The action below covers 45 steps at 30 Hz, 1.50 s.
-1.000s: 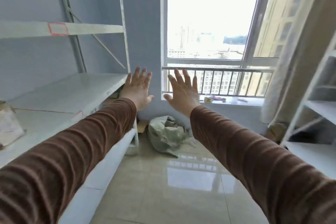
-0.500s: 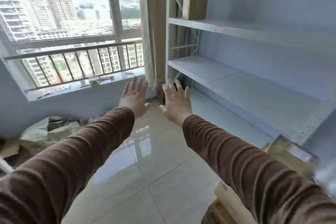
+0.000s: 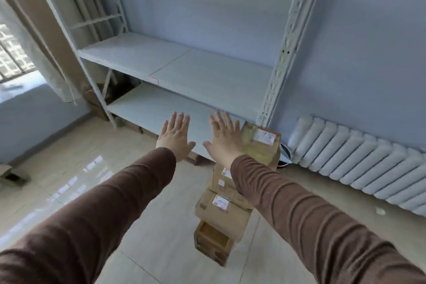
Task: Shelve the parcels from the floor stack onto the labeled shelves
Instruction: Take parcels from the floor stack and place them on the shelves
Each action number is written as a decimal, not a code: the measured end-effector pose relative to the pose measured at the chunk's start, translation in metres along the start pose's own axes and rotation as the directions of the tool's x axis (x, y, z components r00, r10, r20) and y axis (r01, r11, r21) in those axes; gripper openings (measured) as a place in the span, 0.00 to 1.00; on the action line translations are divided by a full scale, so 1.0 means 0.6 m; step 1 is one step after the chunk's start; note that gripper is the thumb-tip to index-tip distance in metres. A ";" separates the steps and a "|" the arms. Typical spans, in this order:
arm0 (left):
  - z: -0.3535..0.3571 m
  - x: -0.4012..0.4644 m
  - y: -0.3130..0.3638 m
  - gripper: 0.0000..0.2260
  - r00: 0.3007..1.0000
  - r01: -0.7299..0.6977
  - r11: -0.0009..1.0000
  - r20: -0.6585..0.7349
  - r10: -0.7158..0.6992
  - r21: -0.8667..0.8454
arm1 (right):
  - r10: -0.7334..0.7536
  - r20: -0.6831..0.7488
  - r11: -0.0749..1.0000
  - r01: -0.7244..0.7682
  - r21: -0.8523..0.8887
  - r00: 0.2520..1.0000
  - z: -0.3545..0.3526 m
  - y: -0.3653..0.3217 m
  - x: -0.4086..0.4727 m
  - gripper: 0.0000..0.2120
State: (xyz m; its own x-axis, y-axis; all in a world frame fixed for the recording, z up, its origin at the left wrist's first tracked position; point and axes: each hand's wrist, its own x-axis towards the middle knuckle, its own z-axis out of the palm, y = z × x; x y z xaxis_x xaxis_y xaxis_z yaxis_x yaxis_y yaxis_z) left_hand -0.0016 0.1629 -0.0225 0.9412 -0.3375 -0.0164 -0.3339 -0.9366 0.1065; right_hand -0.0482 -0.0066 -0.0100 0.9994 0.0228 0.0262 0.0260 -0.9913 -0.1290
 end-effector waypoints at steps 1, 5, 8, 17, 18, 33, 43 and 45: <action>0.013 0.018 0.015 0.39 0.999 -0.028 1.000 0.018 0.028 -0.011 | 0.046 0.012 0.999 -0.046 0.015 0.999 0.009 0.024 0.002 0.38; 0.063 0.090 0.061 0.39 0.991 -0.110 0.989 0.070 0.117 -0.098 | 0.194 0.028 0.977 -0.195 0.080 0.981 0.050 0.109 0.010 0.38; 0.113 0.141 0.093 0.38 0.981 -0.126 0.976 0.126 0.150 -0.178 | 0.277 0.068 0.947 -0.284 0.152 0.958 0.090 0.174 0.012 0.38; 0.239 0.248 0.184 0.38 0.934 -0.044 0.933 0.318 0.165 -0.357 | 0.556 0.236 0.664 -0.597 0.451 0.797 0.194 0.358 0.038 0.36; 0.252 0.262 0.192 0.38 0.933 -0.005 0.922 0.329 0.144 -0.388 | 0.570 0.248 0.622 -0.608 0.493 0.784 0.206 0.376 0.045 0.35; 0.378 0.371 0.262 0.28 0.881 0.376 0.663 0.472 -0.038 -0.648 | 0.658 0.464 0.153 -0.709 0.688 0.593 0.319 0.469 0.125 0.28; 0.293 0.291 0.153 0.20 0.908 0.412 0.420 0.328 -0.259 -0.809 | 0.546 0.339 0.307 -0.559 0.770 0.766 0.244 0.343 0.132 0.26; 0.259 0.274 0.114 0.17 0.901 0.397 0.370 0.280 -0.330 -0.840 | 0.495 0.289 0.326 -0.484 0.812 0.819 0.211 0.298 0.145 0.26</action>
State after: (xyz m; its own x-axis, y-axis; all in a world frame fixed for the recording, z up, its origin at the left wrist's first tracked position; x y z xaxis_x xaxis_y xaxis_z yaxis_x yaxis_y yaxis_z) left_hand 0.1223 0.0288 -0.1723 0.9443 -0.0216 -0.3285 0.2928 -0.4012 0.8680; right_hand 0.0464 -0.1654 -0.1560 0.8381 -0.4350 -0.3291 -0.4564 -0.2288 -0.8599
